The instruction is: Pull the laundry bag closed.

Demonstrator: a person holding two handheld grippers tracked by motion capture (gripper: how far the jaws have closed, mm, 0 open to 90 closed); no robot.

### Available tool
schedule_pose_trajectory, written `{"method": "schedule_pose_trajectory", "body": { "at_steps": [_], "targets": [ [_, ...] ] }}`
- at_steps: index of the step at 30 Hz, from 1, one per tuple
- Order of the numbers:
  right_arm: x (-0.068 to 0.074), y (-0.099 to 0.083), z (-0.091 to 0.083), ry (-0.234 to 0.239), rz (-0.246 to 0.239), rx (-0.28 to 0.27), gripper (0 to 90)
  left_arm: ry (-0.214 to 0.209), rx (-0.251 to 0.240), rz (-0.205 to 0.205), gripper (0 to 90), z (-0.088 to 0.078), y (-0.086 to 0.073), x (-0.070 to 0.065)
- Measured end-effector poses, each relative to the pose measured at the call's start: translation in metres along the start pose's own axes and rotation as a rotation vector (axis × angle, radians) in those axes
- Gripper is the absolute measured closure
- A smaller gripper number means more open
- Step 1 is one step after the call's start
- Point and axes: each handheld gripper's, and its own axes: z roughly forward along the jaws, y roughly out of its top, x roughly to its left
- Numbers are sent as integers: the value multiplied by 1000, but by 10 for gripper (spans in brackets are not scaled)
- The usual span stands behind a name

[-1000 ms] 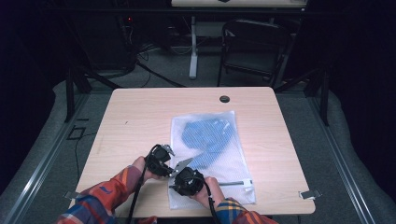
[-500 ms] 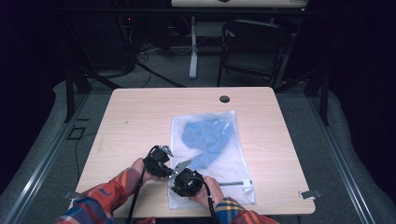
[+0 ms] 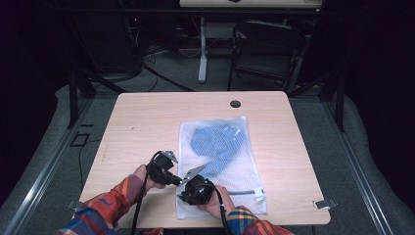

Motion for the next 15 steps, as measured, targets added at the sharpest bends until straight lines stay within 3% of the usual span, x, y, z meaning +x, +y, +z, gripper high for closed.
{"method": "schedule_pose_trajectory", "body": {
  "at_steps": [3,4,5,9,15],
  "targets": [
    [-1,1,-1,8,-3,9,809,-25,29,16,888,-2,-3,-2],
    [-1,1,-1,8,-3,9,809,-27,30,4,888,-1,-4,-4],
    [0,1,-1,0,-4,12,809,-39,59,26,888,-1,-4,-3],
    [3,1,0,-21,3,4,809,-59,85,20,889,5,-5,-7],
    [4,0,0,-30,-17,6,816,-56,88,13,890,8,-5,-9]
  ]
}}
